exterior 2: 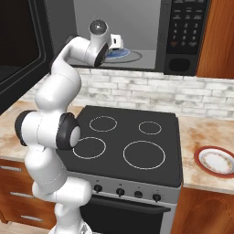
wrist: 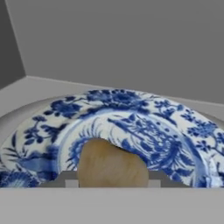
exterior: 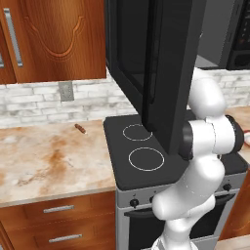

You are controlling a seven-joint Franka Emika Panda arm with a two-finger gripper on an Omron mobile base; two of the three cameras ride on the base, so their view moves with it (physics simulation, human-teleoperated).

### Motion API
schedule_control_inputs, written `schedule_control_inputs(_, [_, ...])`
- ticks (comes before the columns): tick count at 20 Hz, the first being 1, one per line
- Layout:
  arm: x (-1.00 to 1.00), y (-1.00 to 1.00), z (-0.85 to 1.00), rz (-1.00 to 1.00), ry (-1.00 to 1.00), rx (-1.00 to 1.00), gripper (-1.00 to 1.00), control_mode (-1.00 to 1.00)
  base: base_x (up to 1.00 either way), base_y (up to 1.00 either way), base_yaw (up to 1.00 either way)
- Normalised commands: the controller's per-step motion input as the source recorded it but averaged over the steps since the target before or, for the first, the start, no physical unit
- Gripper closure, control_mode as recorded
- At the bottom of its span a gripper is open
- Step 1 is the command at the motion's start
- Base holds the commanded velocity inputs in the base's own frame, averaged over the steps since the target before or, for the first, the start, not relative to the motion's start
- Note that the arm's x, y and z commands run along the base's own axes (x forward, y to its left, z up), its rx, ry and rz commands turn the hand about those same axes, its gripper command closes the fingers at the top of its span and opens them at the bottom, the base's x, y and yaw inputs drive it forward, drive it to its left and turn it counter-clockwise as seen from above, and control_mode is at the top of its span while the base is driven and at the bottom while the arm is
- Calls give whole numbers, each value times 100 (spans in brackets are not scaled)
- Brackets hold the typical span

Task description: Pick the garlic from the counter and place it in the microwave.

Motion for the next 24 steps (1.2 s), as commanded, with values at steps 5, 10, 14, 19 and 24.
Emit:
schedule_control_inputs(5, [13,0,-4,7,2,-4,100,-100,0,0,0])
schedule_control_inputs(10, [18,0,0,7,2,-3,100,-100,0,0,0])
schedule_control_inputs(14, [0,0,-2,5,3,-5,-100,-100,0,0,0])
schedule_control_inputs(19, [-2,0,0,1,-1,-2,-100,-100,0,0,0])
schedule_control_inputs(24, [-21,0,0,0,-10,0,-100,-100,0,0,0])
